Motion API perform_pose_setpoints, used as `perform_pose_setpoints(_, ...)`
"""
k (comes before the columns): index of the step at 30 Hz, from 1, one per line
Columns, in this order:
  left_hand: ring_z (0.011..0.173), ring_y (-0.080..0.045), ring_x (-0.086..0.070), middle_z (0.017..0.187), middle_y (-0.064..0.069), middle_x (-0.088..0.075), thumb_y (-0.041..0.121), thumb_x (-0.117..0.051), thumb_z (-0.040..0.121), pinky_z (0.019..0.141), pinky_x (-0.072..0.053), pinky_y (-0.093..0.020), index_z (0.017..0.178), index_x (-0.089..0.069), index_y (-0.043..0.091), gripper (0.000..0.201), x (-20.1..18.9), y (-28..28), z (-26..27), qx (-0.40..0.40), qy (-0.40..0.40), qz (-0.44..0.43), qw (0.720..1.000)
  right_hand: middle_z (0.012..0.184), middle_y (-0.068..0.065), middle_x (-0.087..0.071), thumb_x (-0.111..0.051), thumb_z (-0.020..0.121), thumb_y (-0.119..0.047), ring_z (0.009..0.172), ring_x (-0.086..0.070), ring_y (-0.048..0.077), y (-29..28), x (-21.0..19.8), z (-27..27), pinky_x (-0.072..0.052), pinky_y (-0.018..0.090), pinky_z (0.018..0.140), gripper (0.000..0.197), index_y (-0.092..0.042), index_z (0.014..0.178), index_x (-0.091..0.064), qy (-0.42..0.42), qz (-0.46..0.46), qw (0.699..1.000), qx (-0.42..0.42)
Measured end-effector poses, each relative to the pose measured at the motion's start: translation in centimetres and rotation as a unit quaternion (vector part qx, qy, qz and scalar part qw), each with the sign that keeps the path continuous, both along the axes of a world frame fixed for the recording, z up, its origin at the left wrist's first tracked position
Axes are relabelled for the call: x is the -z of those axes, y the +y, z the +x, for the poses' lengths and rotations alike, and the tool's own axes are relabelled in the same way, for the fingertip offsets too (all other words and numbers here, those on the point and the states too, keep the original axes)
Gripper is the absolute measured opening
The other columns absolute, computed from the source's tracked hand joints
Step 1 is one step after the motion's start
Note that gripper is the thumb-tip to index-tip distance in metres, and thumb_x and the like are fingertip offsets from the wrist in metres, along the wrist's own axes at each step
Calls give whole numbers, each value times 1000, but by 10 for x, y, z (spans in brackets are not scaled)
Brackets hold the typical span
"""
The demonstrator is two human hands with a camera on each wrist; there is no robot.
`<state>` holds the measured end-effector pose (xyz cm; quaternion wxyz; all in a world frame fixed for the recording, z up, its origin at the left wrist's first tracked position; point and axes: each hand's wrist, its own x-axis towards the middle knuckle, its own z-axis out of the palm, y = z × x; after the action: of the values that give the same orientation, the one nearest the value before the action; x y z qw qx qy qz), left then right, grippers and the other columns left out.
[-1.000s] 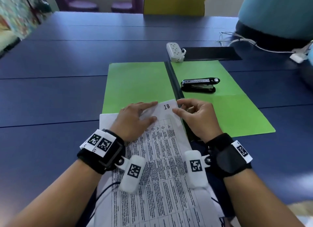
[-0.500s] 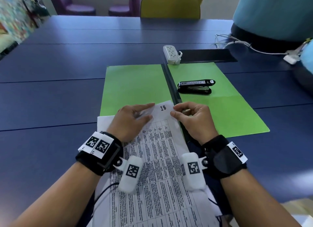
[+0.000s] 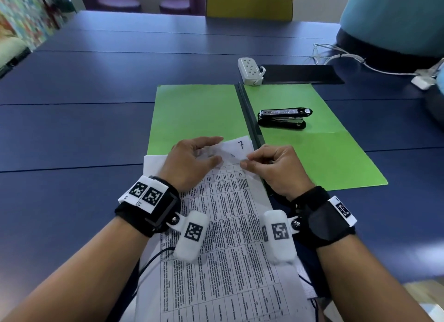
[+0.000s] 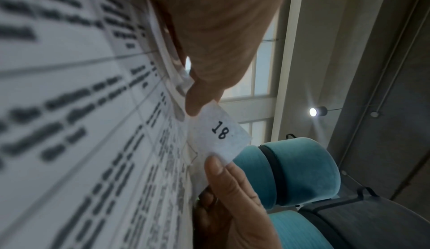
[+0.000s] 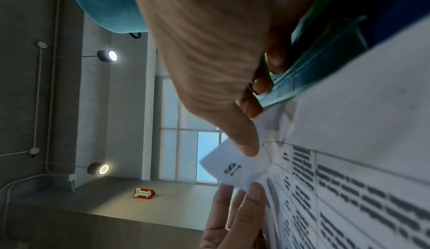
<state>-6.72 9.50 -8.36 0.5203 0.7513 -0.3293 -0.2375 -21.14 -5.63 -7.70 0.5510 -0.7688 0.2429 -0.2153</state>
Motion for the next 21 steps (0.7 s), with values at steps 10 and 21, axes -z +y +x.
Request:
perform_pose_setpoints(10,115,-9,-64,125,15,-69,74,-61,78,94,-48,-35,76,-80,24,54,-2,-2,0,16,35,-36,999,67,10,-64,-71,90,-23,57,-51,13,-2,0,1,-45,25,58,21,-9,74,-72,-31,23,997,68)
perform_pose_setpoints(21,70,4,-63,99,9,-71,37,-65,96,66,-51,-18,131,-65,31,35,6,-5,5,15,-28,23,999,72,-4,-60,-83,75,-8,59,-48,8,-5,6,3,-44,16,54,20,-20,86,-72,-9,27,997,77)
